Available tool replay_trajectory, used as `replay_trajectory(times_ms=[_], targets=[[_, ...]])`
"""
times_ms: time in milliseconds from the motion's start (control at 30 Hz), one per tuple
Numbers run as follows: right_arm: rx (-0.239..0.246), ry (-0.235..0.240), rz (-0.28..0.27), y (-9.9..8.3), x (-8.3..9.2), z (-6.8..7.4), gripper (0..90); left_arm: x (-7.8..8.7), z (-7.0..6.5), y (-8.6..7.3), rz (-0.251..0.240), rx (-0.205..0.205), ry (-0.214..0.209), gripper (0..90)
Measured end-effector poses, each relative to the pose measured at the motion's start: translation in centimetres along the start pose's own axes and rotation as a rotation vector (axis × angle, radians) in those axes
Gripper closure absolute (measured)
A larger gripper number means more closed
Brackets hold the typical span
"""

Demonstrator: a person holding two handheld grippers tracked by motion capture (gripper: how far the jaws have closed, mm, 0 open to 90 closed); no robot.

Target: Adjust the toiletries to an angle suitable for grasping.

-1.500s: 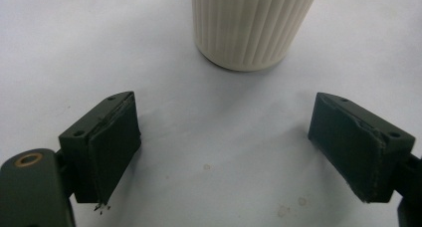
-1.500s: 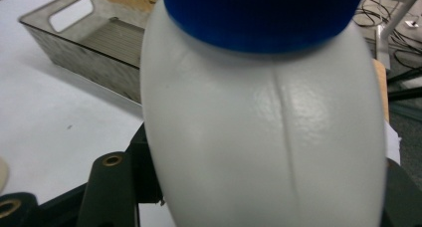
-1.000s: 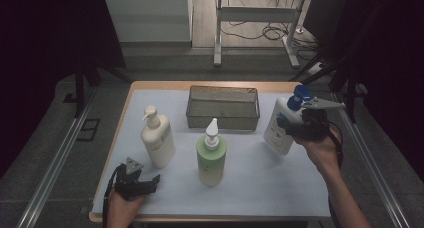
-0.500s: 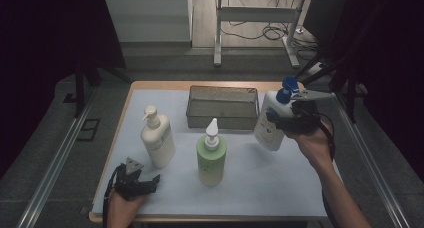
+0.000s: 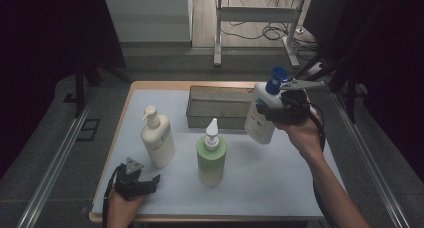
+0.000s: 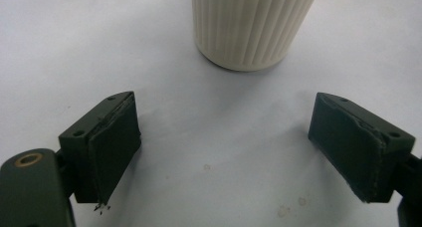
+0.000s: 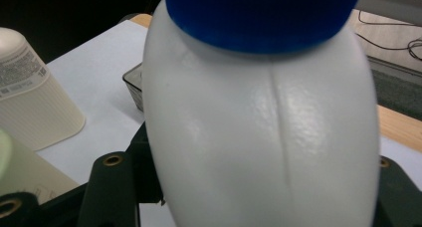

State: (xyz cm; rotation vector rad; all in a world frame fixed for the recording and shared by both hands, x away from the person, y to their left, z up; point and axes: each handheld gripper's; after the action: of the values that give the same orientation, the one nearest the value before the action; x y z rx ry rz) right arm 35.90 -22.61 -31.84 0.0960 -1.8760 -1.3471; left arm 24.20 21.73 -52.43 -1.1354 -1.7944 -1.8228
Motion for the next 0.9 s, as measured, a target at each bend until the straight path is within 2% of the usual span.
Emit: replay_trajectory(times_ms=[533, 900], targets=[[0.007, -0.009, -0.011, 2.9, -2.2, 0.8, 39.8, 0.0, 0.0, 0.0, 0.0, 0.0, -0.001, 12.4], [-0.001, -0.019, -0.013, 3.9, -4.1, 1.1, 39.8, 0.0, 0.0, 0.0, 0.001, 0.0, -0.001, 12.4]])
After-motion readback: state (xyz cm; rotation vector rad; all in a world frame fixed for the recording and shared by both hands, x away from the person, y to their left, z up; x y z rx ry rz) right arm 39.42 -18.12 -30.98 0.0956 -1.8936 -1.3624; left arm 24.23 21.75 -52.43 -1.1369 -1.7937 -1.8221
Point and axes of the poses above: each handheld gripper's, and its own axes: x roughly backward along the jaws, y roughly out of its top, z roughly to its left, and after that the axes turned 8 degrees about x, right-handed
